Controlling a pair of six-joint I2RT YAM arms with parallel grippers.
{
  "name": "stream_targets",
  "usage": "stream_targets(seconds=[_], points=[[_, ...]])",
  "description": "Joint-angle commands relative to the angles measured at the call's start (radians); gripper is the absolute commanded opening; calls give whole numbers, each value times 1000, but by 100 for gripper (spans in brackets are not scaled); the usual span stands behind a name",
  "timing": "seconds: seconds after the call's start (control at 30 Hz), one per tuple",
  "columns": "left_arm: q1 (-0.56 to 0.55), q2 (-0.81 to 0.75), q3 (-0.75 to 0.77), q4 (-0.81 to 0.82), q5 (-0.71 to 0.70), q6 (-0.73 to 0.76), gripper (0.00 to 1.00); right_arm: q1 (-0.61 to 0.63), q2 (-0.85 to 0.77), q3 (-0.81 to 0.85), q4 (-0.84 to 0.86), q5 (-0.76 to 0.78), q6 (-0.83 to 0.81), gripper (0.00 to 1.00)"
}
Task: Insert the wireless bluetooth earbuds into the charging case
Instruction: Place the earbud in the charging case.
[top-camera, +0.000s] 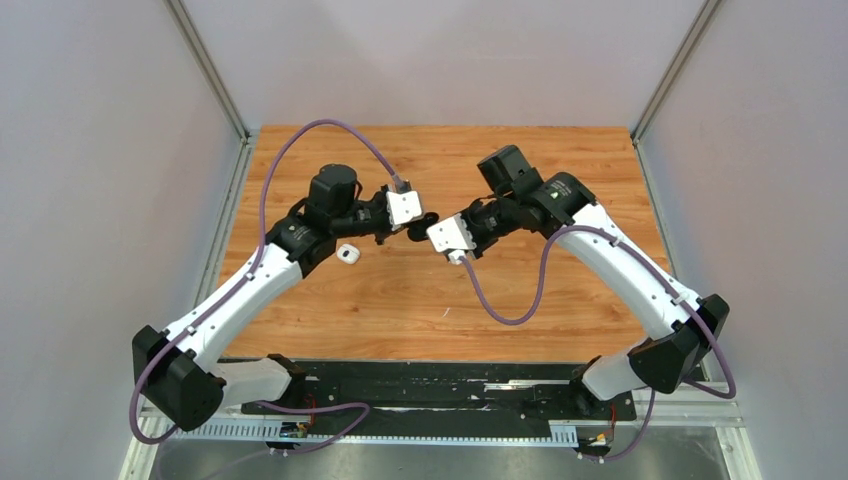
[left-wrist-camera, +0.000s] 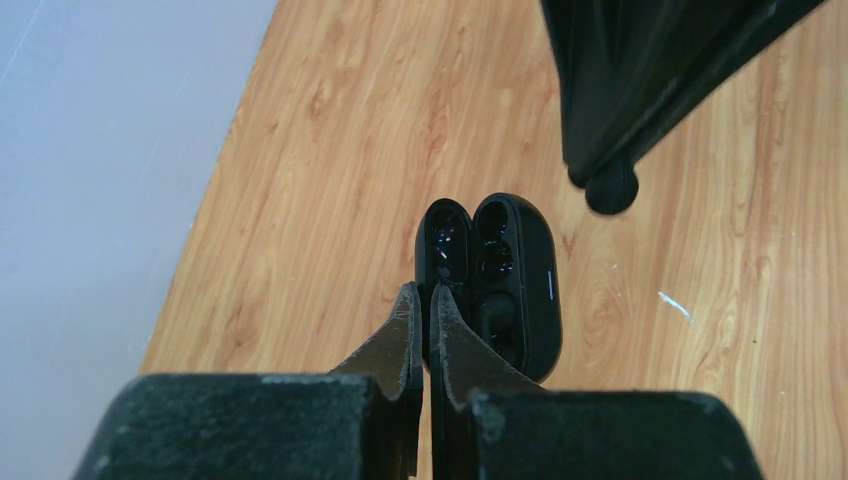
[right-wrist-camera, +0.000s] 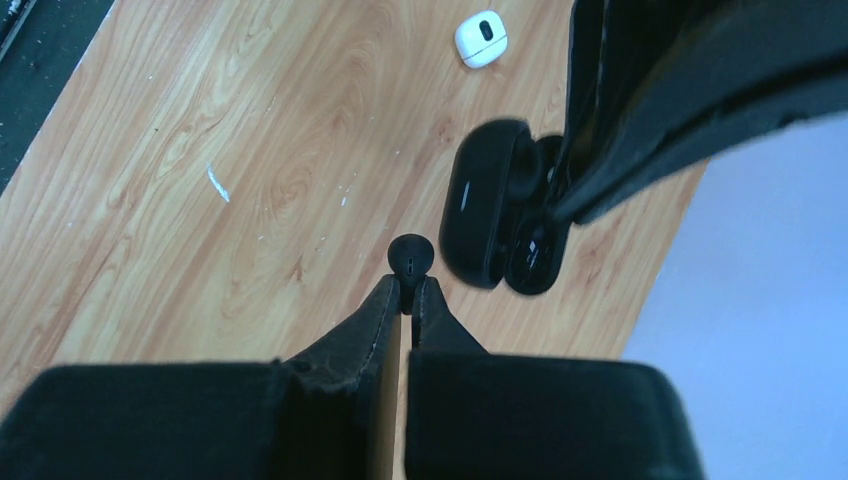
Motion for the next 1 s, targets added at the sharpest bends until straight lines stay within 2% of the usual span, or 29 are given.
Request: stream_targets(seconds=[0.0,0.33,0.97], points=[[-25,-25,7,32,65,62,0,64,7,52,62,107,-11,0],[-64,-59,-32,22,-21,169,0,74,42,164,134,77,193,0],[-88,-132,-58,79,-21,135,0,100,84,163,28,50,295,0]])
